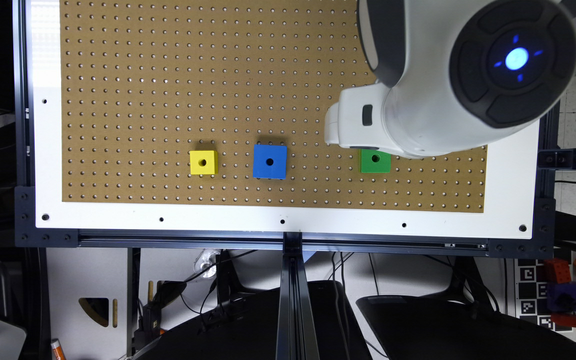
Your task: Pick up green block.
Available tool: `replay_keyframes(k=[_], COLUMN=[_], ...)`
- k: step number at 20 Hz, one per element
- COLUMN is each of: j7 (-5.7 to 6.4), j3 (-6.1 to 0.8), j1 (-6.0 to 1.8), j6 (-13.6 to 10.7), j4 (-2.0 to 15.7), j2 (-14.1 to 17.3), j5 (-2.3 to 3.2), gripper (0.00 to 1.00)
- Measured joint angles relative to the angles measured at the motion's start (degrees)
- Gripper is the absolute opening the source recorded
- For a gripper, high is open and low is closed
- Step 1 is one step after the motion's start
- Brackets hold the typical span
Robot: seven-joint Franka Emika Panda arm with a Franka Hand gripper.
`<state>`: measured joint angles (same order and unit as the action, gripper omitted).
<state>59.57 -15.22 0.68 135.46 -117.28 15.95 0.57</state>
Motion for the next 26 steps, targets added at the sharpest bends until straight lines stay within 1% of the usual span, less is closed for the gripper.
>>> replay_keyframes(k=[2, 5, 7, 10, 12, 16, 18, 19, 20, 21, 23, 24, 26], j7=[0.0, 0.12, 0.21, 0.37, 0.51, 0.63, 0.64, 0.68, 1.05, 1.3, 1.72, 1.87, 1.93], j3=[0.0, 0.04, 0.04, 0.03, 0.03, 0.03, 0.06, 0.1, 0.13, 0.13, 0.12, 0.12, 0.13], j1=[0.0, 0.01, 0.1, 0.46, 0.67, 0.79, 0.79, 0.79, 0.79, 0.81, 0.85, 0.89, 0.94], j6=[0.4, 3.7, 4.8, 4.8, 4.7, 4.8, 5.3, 6.2, 7.5, 8.4, 9.0, 9.0, 8.9], j4=[-0.02, 0.07, 0.57, 2.2, 2.87, 3.01, 3.01, 3.02, 3.07, 3.2, 4.01, 4.58, 4.95], j2=[0.9, 4.4, 5.8, 6.8, 7.1, 7.4, 8.6, 9.6, 11.1, 12.1, 13.5, 14.0, 14.1], j5=[0.09, 0.82, 1.06, 1.07, 1.07, 1.09, 1.25, 1.49, 2.15, 2.54, 3.22, 3.37, 3.38], gripper=[1.0, 1.0, 1.0, 1.0, 1.0, 1.0, 1.0, 1.0, 1.0, 1.0, 1.0, 1.0, 1.0])
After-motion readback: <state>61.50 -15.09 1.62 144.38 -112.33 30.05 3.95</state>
